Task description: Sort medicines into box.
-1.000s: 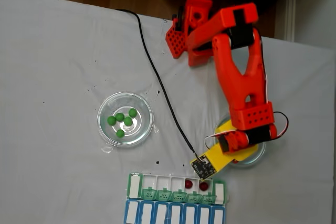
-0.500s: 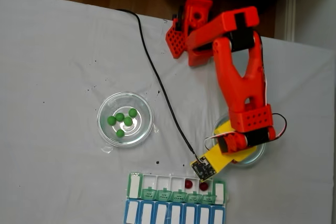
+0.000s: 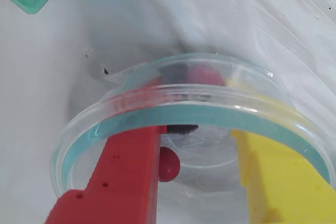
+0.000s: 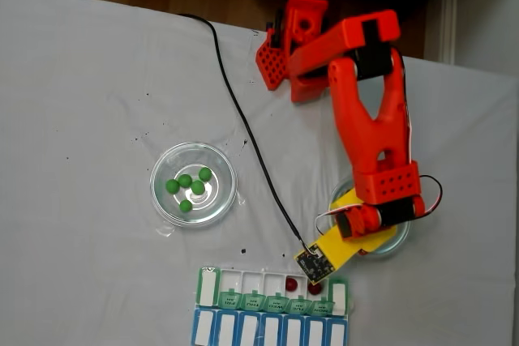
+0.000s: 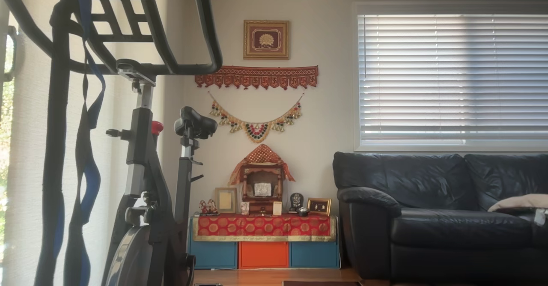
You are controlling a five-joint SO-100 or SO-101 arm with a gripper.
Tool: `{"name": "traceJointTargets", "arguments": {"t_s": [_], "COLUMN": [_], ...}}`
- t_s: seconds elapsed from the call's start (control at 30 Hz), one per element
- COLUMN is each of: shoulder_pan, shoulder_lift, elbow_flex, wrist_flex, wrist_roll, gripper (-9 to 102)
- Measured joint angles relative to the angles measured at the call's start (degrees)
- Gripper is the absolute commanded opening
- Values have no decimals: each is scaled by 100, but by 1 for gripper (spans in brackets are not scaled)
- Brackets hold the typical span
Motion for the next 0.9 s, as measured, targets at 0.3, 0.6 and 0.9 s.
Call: {"name": "traceJointTargets", "arguments": {"t_s": [0.3, 0.6, 0.9], "shoulder_pan": [0, 0, 0], "shoulder_lift": [0, 0, 281], "elbow_flex": [0, 9, 431], "wrist_flex": [-53, -105, -255], "wrist_roll": [-9, -26, -141], "gripper": [1, 1, 1]}}
